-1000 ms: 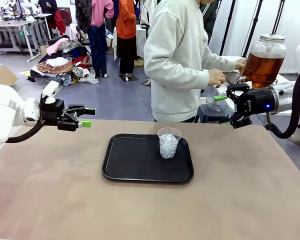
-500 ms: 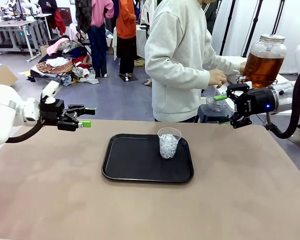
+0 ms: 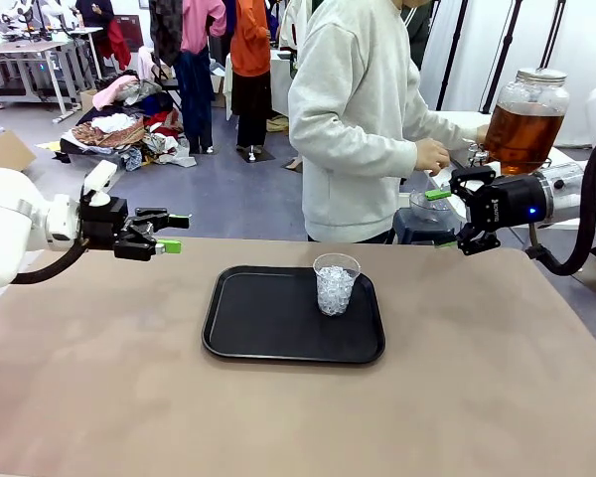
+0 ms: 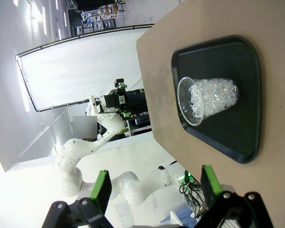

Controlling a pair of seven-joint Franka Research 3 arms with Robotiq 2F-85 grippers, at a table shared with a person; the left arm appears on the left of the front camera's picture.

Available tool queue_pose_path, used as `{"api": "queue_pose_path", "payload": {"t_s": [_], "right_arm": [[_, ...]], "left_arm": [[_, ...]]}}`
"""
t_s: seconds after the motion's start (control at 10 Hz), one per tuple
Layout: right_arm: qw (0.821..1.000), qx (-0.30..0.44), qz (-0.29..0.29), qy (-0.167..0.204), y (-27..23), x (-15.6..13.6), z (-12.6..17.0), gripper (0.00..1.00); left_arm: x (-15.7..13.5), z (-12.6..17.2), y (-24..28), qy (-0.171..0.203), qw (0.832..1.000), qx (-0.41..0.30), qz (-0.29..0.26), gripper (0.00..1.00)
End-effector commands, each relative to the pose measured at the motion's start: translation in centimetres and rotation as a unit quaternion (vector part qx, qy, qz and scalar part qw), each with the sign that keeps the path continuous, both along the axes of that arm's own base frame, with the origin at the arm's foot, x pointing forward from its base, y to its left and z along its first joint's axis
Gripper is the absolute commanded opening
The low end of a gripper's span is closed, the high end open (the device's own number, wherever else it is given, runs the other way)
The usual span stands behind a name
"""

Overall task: Pour the drink into the iced cup.
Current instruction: Pick up the iced cup indicated by the human and present it to them.

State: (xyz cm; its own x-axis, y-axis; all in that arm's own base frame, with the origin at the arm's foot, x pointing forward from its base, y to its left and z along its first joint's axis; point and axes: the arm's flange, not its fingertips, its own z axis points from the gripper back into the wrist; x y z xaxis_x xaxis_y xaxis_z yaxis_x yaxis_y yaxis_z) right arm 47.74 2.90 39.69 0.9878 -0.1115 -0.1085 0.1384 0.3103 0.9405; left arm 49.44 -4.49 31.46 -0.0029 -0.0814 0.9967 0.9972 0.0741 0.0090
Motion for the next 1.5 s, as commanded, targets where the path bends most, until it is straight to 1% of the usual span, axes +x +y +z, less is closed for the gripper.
{"api": "queue_pose_path", "payload": {"t_s": [0.0,1.4], "right_arm": [[1.000,0.000,0.001,-0.001,0.09,0.04,0.16,1.00],[1.000,0.000,0.001,-0.001,0.09,0.04,0.16,1.00]], "left_arm": [[0.01,0.10,-0.06,-0.001,1.000,0.000,0.000,1.00],[0.01,0.10,-0.06,-0.001,1.000,0.000,0.000,1.00]]}}
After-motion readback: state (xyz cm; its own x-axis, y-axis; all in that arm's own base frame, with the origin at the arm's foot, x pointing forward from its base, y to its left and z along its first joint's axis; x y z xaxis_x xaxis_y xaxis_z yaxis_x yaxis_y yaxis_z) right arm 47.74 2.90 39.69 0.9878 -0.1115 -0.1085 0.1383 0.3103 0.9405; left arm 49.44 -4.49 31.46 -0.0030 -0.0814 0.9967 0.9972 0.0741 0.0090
